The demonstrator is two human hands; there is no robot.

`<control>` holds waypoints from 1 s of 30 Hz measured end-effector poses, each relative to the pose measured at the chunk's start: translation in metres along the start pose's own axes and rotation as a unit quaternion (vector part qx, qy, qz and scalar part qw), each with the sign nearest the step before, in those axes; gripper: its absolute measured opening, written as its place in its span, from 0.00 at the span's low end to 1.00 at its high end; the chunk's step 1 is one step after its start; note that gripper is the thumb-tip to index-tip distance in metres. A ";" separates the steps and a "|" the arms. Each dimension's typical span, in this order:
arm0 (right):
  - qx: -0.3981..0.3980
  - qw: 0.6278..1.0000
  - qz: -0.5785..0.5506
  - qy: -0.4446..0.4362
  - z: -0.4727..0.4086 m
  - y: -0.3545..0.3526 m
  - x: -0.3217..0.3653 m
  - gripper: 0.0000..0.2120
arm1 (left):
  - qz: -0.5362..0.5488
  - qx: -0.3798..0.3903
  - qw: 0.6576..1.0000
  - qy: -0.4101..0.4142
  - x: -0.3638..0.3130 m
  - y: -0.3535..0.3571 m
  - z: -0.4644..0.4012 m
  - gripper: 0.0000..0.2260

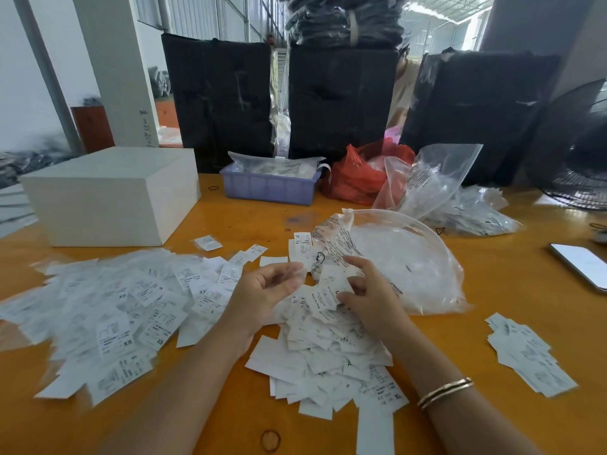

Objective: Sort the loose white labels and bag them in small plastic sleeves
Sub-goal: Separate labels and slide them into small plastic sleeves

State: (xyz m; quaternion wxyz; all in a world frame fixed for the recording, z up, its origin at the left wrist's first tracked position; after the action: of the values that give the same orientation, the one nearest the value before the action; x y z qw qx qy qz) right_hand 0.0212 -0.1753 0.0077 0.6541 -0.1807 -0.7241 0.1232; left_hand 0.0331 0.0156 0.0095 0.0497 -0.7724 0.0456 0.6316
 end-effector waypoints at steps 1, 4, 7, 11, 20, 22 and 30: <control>0.005 0.999 0.033 -0.003 0.000 0.000 0.001 0.30 | 0.000 0.001 1.000 0.000 0.000 0.000 0.000 0.09; 0.009 0.987 0.154 -0.048 0.000 0.004 0.002 0.34 | -0.002 0.008 1.000 0.001 0.000 0.001 0.001 0.09; -0.007 0.984 0.160 -0.079 0.000 0.001 0.005 0.35 | 0.002 0.013 1.000 0.000 0.000 0.000 0.001 0.10; -0.030 0.992 0.108 -0.056 -0.001 -0.008 0.006 0.33 | 0.001 0.014 1.000 -0.001 -0.001 0.000 0.001 0.10; -0.087 0.989 -0.065 -0.102 0.010 -0.016 0.023 0.09 | -0.019 0.008 1.000 0.000 -0.005 0.001 0.002 0.08; -0.084 0.974 -0.185 -0.098 0.012 -0.013 0.029 0.09 | -0.018 0.012 1.000 0.001 -0.004 0.001 0.002 0.09; -0.018 0.976 -0.202 -0.078 0.013 -0.006 0.027 0.09 | -0.027 0.015 0.999 -0.009 -0.005 0.002 0.003 0.08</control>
State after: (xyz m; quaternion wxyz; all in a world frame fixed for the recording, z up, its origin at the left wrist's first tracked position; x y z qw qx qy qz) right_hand 0.0059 -0.1687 0.0329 0.6033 -0.0320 -0.7968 -0.0106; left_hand 0.0285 0.0145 0.0137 0.0787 -0.7670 0.0340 0.6359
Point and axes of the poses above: each hand's wrist, its own z-axis away from the middle knuckle, its own y-axis out of the palm, x = y × z, the point moved 2 cm from there along -z, towards the middle knuckle, and after that the axes turned 1 degree about -z, right-handed, at the moved point
